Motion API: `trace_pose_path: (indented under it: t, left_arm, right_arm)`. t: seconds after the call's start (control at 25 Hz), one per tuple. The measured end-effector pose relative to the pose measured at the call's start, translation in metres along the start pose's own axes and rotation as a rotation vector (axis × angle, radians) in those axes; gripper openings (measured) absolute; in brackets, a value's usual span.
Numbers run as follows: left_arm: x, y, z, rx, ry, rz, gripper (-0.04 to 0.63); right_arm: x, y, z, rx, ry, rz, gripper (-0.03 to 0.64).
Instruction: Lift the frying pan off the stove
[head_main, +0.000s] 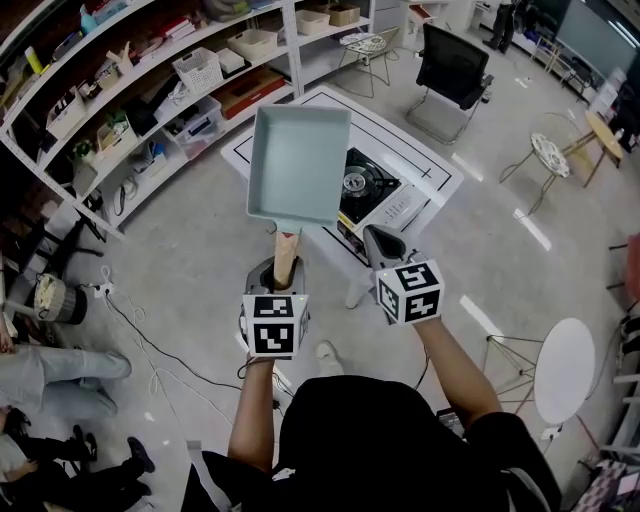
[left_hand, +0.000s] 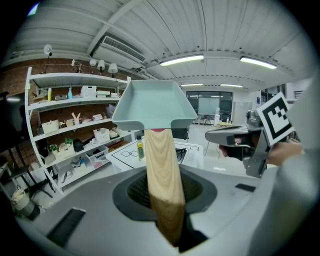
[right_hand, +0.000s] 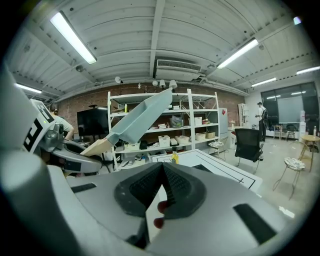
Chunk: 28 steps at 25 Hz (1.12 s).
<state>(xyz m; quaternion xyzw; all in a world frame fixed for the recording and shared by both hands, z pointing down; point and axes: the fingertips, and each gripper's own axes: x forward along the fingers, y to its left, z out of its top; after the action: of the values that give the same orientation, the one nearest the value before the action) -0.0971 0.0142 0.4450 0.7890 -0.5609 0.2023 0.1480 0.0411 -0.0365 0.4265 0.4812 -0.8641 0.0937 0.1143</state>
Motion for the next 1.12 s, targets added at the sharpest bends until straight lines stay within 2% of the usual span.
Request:
trace_pose_path:
  t: [0.64, 1.12]
  left_arm:
    - [-0.068, -0.049, -0.034, -0.025, -0.004, 0.021, 0.092]
    - [-0.103, -0.069, -0.053, -0.033, -0.014, 0.049, 0.092]
  right_arm:
    - [-0.089, 0.026, -0.026, 0.006, -0.006, 0.013, 0.002]
    - [-0.125, 0.047, -0.037, -0.013, -0.015, 0.054, 0.002]
